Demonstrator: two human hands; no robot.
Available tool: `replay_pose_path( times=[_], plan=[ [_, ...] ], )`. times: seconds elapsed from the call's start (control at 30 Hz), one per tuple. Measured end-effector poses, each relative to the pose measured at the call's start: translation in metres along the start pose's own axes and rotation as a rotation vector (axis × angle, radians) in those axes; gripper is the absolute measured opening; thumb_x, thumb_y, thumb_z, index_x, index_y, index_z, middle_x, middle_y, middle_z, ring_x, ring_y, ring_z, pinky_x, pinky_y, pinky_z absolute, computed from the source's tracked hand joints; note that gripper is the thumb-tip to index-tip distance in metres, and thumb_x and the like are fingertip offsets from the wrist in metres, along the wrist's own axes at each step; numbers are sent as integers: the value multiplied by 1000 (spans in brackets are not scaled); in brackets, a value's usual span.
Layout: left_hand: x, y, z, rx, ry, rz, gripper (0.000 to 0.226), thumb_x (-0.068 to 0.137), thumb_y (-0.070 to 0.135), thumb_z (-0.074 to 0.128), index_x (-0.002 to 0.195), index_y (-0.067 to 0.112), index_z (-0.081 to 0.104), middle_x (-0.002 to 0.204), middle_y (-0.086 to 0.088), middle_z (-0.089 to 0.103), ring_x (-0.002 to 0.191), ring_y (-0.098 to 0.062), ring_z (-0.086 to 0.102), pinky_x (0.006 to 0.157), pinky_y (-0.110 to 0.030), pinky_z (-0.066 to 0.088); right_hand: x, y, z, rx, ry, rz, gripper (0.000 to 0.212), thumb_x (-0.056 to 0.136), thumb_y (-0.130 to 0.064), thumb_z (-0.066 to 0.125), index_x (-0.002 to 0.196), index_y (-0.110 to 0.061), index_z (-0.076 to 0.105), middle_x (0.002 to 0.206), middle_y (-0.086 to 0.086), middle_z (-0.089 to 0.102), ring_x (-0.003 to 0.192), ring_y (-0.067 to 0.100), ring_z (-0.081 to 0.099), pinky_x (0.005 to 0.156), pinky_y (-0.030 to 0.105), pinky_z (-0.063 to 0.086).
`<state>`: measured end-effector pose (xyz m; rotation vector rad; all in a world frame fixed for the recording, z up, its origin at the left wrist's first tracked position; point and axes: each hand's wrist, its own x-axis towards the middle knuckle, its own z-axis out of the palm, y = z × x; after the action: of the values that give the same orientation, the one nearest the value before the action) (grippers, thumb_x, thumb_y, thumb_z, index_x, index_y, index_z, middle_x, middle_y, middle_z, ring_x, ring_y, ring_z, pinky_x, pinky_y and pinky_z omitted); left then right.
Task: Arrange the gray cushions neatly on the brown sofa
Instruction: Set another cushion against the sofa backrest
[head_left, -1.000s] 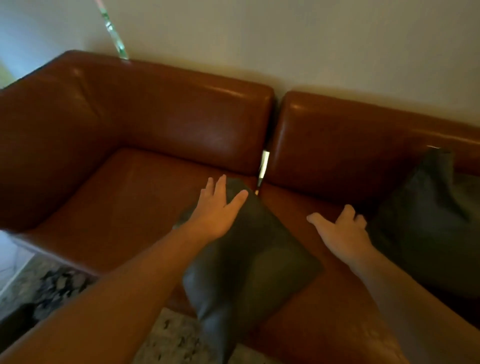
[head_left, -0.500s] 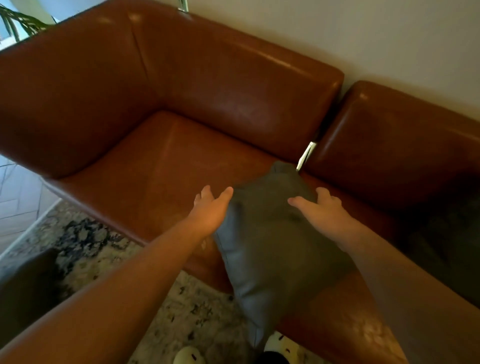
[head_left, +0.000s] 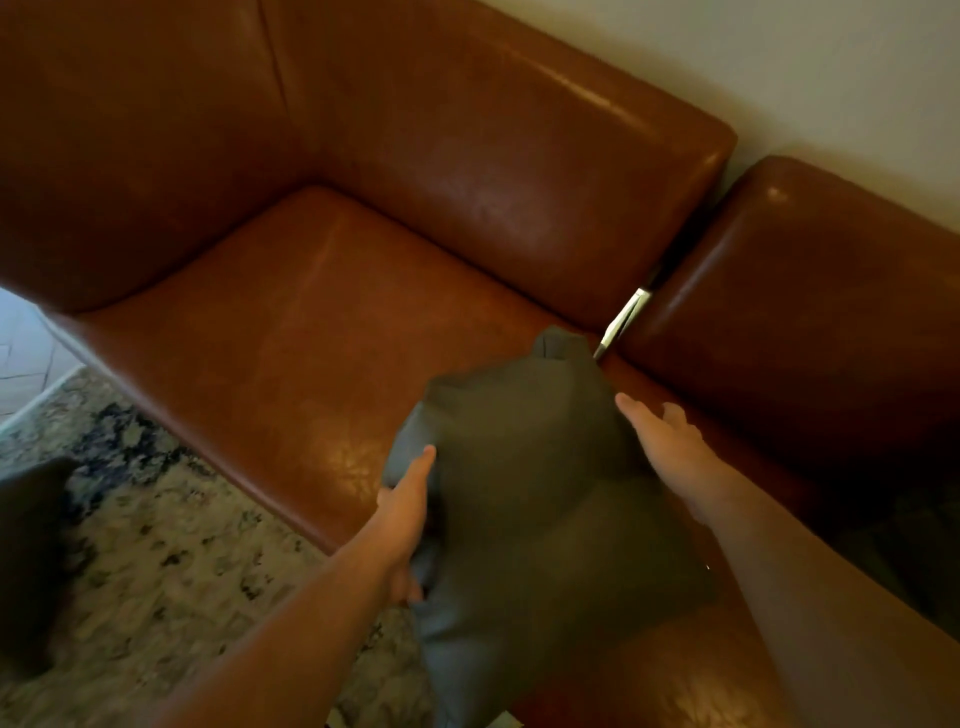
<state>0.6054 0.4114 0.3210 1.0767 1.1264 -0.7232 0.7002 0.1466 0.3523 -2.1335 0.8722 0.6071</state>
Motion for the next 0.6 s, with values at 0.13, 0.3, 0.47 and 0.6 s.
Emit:
replay_pose_path(
  times=[0.13, 0.3, 0.47, 0.6],
  plan=[
    [24, 0, 4, -57, 87, -35, 122, 71, 88, 64, 168, 34, 13, 171, -11, 30, 150, -48, 35, 115, -79, 25, 21, 11, 8, 32, -91, 56, 101, 89, -76, 58, 167, -32, 12, 173, 8, 20, 154, 40, 27, 119, 59, 29],
    [29, 7, 26, -65, 151, -45, 131, 54, 86, 63, 166, 32, 23, 168, -15, 35, 149, -47, 35, 115, -77, 21, 24, 25, 19, 170, -244, 132, 91, 90, -67, 64, 164, -30, 26, 164, 9, 36, 145, 38, 39, 96, 47, 35],
    [25, 39, 58, -97, 41, 193, 112, 57, 77, 69, 153, 25, 46, 140, -22, 62, 118, -46, 65, 86, -60, 62, 19, 28, -3, 362, -205, 220, 96, 86, -64, 69, 165, -32, 23, 165, 6, 34, 145, 39, 39, 97, 49, 36],
    [22, 93, 82, 35, -50, 353, 92, 63, 74, 69, 141, 26, 57, 132, -19, 69, 117, -42, 68, 100, -61, 56, 24, 18, -30, 517, -108, 219, 87, 85, -57, 70, 160, -33, 31, 158, 7, 40, 131, 36, 46, 96, 51, 36]
  ],
)
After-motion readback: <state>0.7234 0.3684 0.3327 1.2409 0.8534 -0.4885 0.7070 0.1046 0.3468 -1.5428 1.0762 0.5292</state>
